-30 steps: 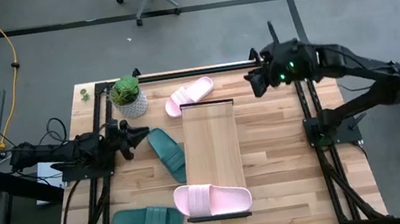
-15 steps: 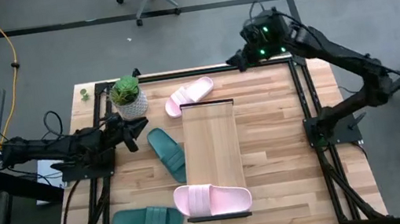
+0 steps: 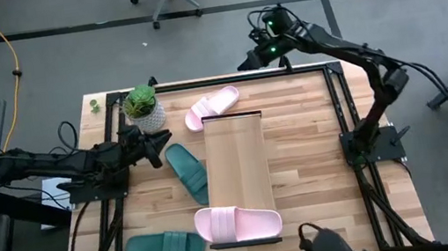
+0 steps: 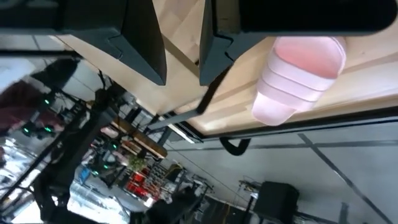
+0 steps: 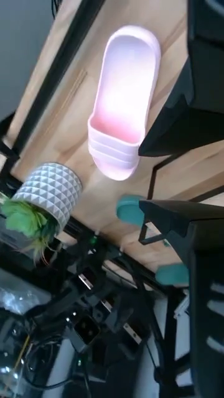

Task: Pick and place slides into the shelf
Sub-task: Put the pink slides on the shelf

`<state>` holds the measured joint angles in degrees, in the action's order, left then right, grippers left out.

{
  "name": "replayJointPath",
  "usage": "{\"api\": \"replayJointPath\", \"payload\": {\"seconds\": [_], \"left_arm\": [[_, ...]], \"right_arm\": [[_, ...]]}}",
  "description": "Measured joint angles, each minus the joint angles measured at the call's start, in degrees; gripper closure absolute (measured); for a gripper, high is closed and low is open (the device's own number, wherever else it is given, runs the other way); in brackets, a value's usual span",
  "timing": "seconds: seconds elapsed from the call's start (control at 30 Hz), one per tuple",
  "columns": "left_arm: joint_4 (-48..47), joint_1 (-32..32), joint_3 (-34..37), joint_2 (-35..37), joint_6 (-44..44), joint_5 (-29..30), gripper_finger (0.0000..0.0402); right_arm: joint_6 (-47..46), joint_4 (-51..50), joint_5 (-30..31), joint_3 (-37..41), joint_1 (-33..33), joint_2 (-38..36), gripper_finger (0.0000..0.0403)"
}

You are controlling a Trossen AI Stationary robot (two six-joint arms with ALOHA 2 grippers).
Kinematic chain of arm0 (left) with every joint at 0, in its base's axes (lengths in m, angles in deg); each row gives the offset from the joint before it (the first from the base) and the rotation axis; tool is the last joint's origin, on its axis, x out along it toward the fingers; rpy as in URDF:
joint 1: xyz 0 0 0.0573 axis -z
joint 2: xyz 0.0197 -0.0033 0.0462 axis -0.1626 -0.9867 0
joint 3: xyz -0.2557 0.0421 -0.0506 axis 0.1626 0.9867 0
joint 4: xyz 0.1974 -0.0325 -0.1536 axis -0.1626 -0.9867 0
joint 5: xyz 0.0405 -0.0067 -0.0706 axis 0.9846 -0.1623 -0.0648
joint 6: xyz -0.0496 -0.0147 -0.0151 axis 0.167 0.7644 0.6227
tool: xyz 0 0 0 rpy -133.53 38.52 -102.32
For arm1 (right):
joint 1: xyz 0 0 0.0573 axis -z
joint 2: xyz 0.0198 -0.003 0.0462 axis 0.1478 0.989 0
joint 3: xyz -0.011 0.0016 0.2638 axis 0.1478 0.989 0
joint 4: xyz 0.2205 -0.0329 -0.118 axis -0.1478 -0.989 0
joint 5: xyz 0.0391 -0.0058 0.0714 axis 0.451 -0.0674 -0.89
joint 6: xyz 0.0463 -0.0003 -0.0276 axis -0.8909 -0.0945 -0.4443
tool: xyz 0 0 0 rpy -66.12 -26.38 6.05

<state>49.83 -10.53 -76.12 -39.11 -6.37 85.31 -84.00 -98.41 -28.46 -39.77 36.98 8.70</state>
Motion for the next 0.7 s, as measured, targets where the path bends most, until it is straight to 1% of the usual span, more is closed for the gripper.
{"api": "replayJointPath", "payload": {"seconds": [0.13, 0.23, 0.3, 0.43, 0.57, 0.7], "left_arm": [[1.6, -0.9, 0.0, -0.3, 1.0, 1.5, 0.0316], [1.0, -3.3, -0.8, -0.6, 1.1, 0.7, 0.0316], [-1.2, -5.5, -2.2, -1.4, 0.8, -0.3, 0.0316], [-5.8, -10.4, -5.9, -4.5, -0.6, -4.4, 0.0316], [-7.2, -15.0, -8.0, -7.5, -0.7, -9.0, 0.0316], [-7.2, -18.9, -8.1, -9.4, 0.2, -13.6, 0.0316]], "right_arm": [[1.2, -0.3, -4.5, -0.5, 1.6, 3.0, 0.0288], [2.4, -0.8, -7.0, -0.6, 3.4, 4.5, 0.0288], [3.6, -1.3, -8.7, -0.6, 4.8, 5.8, 0.0288], [4.3, -1.3, -13.3, -0.6, 8.3, 8.2, 0.0288], [4.3, -1.4, -16.7, -0.6, 11.0, 10.9, 0.0288], [4.0, -1.4, -23.5, -0.6, 11.9, 14.1, 0.0288]]}}
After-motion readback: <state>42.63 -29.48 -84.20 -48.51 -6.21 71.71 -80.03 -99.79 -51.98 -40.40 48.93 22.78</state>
